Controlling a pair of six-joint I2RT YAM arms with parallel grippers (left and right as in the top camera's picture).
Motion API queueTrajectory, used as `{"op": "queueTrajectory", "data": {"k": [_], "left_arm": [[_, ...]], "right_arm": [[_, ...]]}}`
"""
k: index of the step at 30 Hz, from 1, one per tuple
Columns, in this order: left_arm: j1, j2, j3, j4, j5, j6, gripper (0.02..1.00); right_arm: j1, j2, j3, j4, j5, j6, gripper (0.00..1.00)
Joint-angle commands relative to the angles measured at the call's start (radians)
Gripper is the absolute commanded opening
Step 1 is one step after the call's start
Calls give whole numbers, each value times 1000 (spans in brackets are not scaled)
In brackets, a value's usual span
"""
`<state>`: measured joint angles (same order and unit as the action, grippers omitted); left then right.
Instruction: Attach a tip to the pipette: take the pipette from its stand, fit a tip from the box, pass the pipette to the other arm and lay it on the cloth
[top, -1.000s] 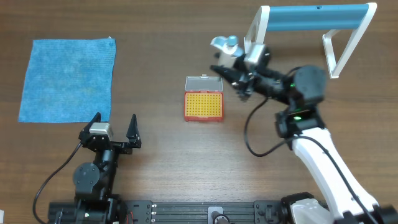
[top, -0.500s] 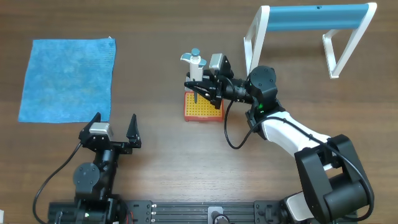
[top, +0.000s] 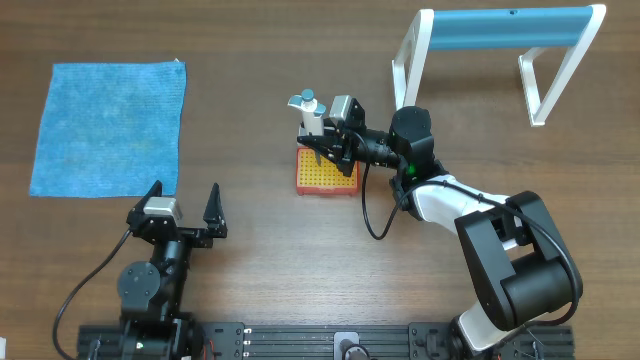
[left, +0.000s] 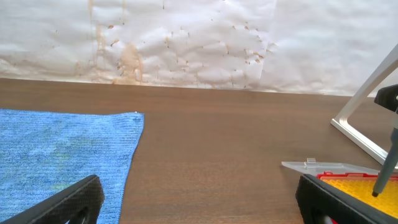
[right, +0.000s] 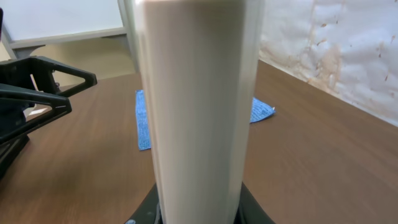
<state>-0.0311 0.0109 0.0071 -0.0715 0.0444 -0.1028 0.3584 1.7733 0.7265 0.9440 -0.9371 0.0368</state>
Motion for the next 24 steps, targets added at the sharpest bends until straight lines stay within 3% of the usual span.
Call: {"op": "queueTrajectory", "data": {"k": [1, 24], "left_arm": [[-4, -7, -2, -8, -10, 9, 996], [-4, -7, -2, -8, -10, 9, 996]], "right_arm": [[-4, 11, -4, 8, 9, -61, 75], [-3, 24, -4, -22, 9, -61, 75]]}}
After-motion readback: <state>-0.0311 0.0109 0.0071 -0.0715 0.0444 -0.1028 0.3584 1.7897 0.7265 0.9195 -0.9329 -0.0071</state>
